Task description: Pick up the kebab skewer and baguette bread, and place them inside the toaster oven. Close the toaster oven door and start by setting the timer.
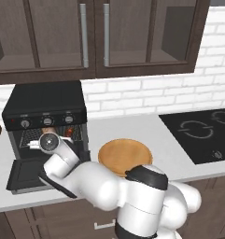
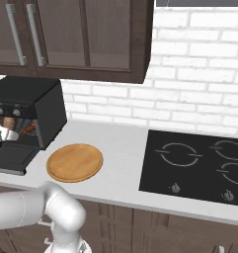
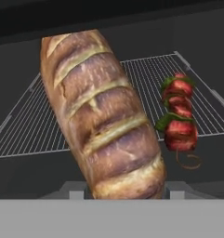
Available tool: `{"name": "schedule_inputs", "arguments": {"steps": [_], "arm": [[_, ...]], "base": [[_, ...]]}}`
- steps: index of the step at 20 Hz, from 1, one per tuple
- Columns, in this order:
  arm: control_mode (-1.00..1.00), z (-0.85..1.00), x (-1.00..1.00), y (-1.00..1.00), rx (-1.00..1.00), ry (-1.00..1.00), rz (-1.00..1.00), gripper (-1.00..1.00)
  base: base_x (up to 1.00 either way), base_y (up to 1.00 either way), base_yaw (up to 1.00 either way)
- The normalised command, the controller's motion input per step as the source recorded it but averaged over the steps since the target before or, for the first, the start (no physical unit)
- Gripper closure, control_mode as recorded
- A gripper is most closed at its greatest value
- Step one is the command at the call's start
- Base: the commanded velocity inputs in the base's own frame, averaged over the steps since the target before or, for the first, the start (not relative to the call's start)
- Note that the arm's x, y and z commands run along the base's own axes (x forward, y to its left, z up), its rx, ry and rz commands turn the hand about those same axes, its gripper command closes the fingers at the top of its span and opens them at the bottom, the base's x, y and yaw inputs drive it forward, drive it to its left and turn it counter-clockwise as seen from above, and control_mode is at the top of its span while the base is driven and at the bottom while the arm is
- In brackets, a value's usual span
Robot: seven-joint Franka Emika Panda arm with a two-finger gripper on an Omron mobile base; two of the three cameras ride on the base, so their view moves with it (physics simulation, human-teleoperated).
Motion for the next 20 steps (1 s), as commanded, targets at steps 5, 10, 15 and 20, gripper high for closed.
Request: {"name": "schedule_inputs", "arguments": {"steps": [5,10,15,20], "arm": [[-1.00,0.14,0.34,0.03,-0.01,0.00,0.00,1.00],[-1.00,0.00,0.00,0.00,0.00,0.00,-0.01,1.00],[-1.00,0.00,0.00,0.00,0.00,0.00,0.00,-1.00],[-1.00,0.00,0.00,0.00,0.00,0.00,0.00,-1.00]], "base": [[0.00,0.00,0.00],[0.00,0.00,0.00],[0.00,0.00,0.00],[0.00,0.00,0.00]]}}
